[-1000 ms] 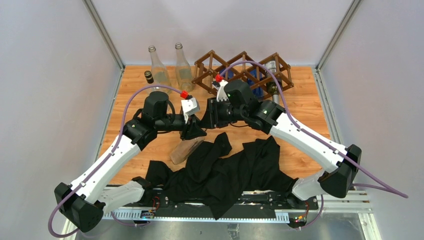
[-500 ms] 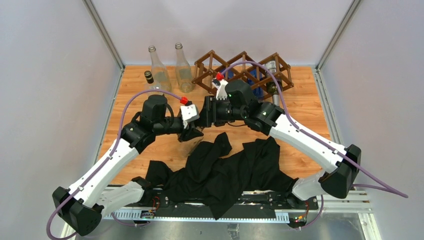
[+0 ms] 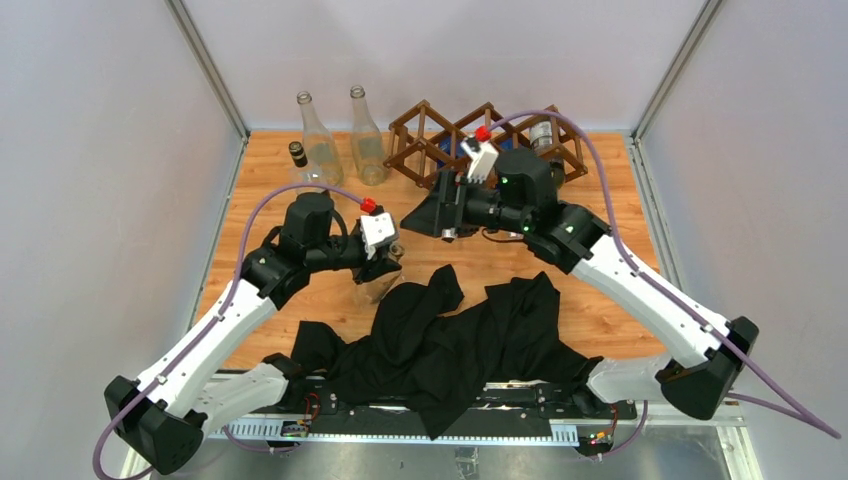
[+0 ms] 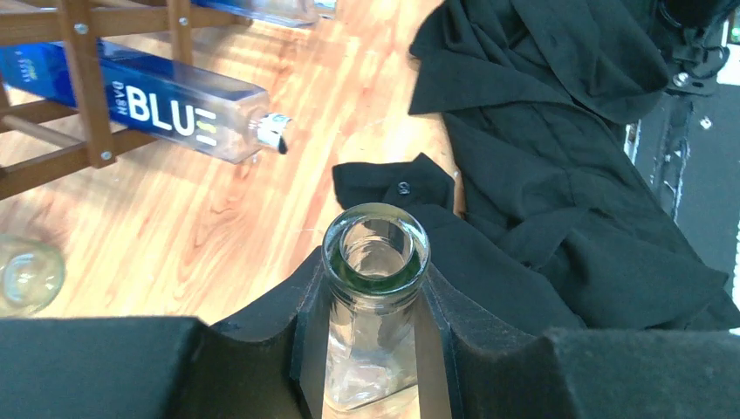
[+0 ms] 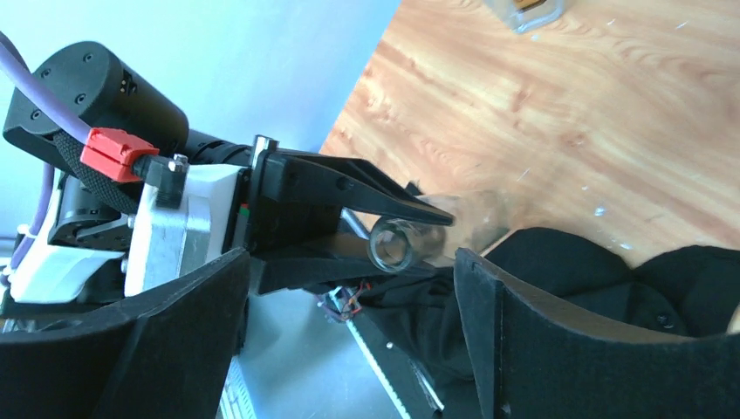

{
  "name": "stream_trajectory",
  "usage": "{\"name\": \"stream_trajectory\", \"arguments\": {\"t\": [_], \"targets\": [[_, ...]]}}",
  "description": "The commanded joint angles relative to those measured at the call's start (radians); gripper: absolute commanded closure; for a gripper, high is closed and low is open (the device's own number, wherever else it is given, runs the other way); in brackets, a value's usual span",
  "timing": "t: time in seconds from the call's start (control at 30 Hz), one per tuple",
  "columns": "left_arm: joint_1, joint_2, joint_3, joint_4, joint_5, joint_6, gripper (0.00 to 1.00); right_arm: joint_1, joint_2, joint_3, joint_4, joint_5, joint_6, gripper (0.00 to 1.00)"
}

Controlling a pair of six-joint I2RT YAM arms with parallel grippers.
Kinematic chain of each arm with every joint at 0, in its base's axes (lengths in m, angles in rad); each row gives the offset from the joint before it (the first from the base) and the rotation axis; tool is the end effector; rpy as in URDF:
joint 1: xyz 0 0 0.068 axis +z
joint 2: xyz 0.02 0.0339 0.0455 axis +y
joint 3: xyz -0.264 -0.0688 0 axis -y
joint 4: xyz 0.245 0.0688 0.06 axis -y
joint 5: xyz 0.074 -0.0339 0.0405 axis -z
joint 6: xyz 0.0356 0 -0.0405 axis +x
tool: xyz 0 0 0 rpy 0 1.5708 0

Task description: Take the wine bottle off the wine rack

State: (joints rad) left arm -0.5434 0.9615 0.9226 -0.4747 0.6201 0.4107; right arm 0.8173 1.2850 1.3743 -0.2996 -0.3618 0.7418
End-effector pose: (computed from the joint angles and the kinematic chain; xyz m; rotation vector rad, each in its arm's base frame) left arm 0.1654 -0.1241 0.3298 1.2649 1.6230 -0.7249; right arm 0.1887 0.2195 0.4260 -0.3692 1.9763 1.3898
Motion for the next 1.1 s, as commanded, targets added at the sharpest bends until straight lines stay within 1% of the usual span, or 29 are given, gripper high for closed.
{"name": "stream_trajectory", "arguments": {"t": [0.0, 0.17, 0.23, 0.3, 0.53, 0.6, 0.77, 1.07], "targets": [[0.049, -0.001, 0.081, 0.091, -0.020, -0.036, 1.00, -0.073, -0.082, -0.017, -0.050, 0.046, -0.044, 0.08], [0.199, 0.102, 0.160, 0.223, 0.002, -0.182, 1.00, -0.177, -0.156, -0.056, -0.113, 0.103, -0.089, 0.06], [0.237, 0.131, 0.166, 0.331, -0.019, -0.256, 1.00, -0.207, -0.180, -0.072, -0.133, 0.136, -0.108, 0.05], [0.243, 0.163, 0.171, 0.437, -0.053, -0.276, 1.00, -0.235, -0.197, -0.092, -0.148, 0.165, -0.121, 0.05], [0.254, 0.345, 0.290, 0.565, -0.087, -0.295, 1.00, -0.348, -0.252, -0.158, -0.173, 0.198, -0.130, 0.04], [0.264, 0.381, 0.324, 0.570, -0.090, -0.295, 1.00, -0.376, -0.264, -0.167, -0.178, 0.201, -0.135, 0.04], [0.313, 0.498, 0.421, 0.579, -0.084, -0.348, 1.00, -0.452, -0.280, -0.175, -0.185, 0.187, -0.138, 0.04], [0.370, 0.655, 0.489, 0.631, -0.038, -0.367, 1.00, -0.589, -0.245, -0.157, -0.189, 0.122, -0.134, 0.03]]}}
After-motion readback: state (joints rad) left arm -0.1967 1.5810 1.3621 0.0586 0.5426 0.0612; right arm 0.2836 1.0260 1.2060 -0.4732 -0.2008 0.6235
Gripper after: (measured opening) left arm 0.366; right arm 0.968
